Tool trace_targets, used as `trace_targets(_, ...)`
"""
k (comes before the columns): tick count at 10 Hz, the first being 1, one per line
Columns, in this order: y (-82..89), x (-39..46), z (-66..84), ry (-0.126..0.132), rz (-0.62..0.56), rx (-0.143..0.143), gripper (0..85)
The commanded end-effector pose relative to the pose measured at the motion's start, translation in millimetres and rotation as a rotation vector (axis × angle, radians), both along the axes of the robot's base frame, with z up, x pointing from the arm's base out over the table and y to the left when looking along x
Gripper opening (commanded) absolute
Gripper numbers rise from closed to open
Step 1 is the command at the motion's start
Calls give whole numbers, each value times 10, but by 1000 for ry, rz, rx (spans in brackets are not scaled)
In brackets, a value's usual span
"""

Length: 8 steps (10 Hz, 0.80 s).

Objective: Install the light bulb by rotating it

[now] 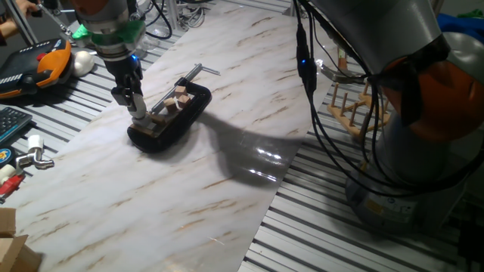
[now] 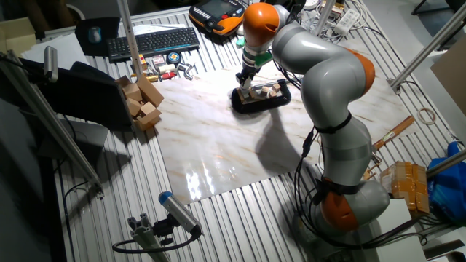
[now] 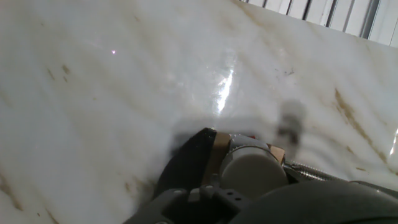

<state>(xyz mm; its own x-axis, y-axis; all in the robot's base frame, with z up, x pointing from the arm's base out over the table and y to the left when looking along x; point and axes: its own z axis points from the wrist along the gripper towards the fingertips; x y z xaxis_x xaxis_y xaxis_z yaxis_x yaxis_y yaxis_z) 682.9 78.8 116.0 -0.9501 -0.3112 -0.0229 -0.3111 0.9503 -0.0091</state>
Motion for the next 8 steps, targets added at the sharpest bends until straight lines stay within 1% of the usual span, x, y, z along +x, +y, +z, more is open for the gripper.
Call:
trace_targets(1,1,0,-4,4,-1,2,340)
trace_targets(3,1,1,-10,4,-12,3,340)
trace_targets(4,1,2,-10,4,-23,7,170)
trace_targets(7,2,3,-19,-11,-67,10,170)
trace_targets(8,3,4,-14,-9,-96,12,170)
